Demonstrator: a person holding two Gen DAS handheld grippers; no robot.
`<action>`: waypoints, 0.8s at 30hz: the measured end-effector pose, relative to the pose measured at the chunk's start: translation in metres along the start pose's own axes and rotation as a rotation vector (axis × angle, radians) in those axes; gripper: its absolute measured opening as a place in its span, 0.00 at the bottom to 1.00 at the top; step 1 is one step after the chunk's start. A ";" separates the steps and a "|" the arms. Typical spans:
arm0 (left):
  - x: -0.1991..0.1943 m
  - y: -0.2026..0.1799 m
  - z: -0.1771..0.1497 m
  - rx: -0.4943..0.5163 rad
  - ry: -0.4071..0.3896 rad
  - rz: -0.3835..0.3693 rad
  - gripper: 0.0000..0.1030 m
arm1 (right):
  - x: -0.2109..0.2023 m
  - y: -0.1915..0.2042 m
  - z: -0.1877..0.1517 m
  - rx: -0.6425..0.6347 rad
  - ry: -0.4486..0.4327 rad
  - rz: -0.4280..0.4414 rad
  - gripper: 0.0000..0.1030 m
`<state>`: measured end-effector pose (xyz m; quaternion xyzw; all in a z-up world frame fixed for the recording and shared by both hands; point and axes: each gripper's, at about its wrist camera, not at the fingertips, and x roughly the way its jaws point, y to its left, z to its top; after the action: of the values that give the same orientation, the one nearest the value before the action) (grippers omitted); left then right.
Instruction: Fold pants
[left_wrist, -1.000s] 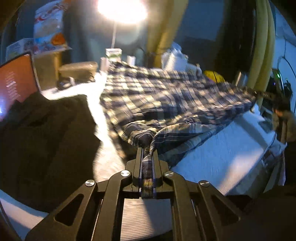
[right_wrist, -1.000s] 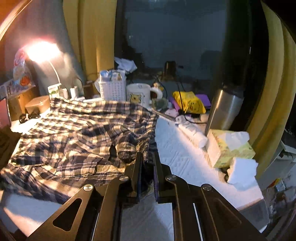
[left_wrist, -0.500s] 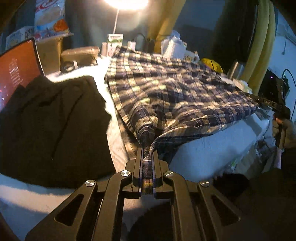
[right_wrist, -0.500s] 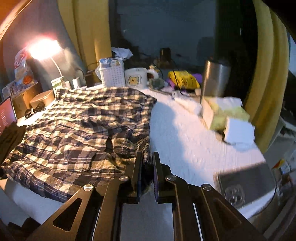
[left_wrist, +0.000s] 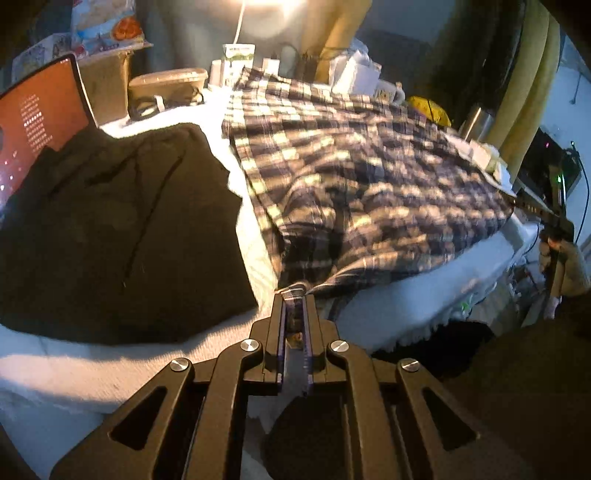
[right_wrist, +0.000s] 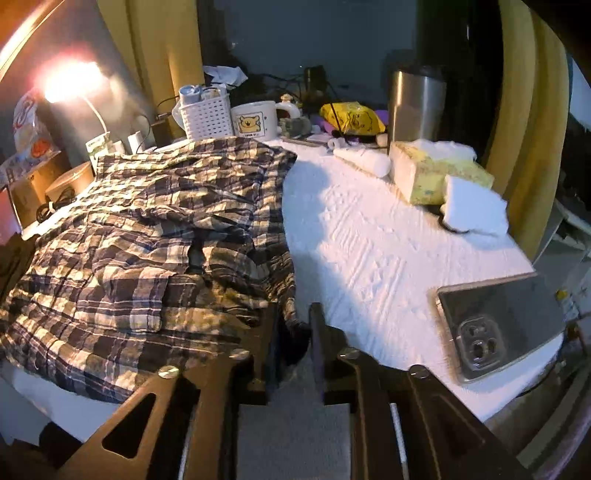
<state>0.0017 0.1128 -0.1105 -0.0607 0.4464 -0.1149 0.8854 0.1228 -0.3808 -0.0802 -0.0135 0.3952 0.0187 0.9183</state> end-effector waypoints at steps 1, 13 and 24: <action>-0.003 0.000 0.003 0.005 -0.013 -0.001 0.07 | -0.006 0.001 0.002 -0.012 -0.018 -0.016 0.21; -0.013 0.001 0.030 -0.054 -0.111 -0.027 0.51 | -0.025 -0.010 0.008 0.009 -0.064 -0.037 0.60; 0.057 -0.002 0.039 -0.091 -0.043 0.065 0.15 | -0.011 0.011 0.001 -0.022 -0.054 0.042 0.55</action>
<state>0.0655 0.0963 -0.1307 -0.0888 0.4337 -0.0646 0.8944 0.1155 -0.3699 -0.0722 -0.0147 0.3702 0.0429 0.9278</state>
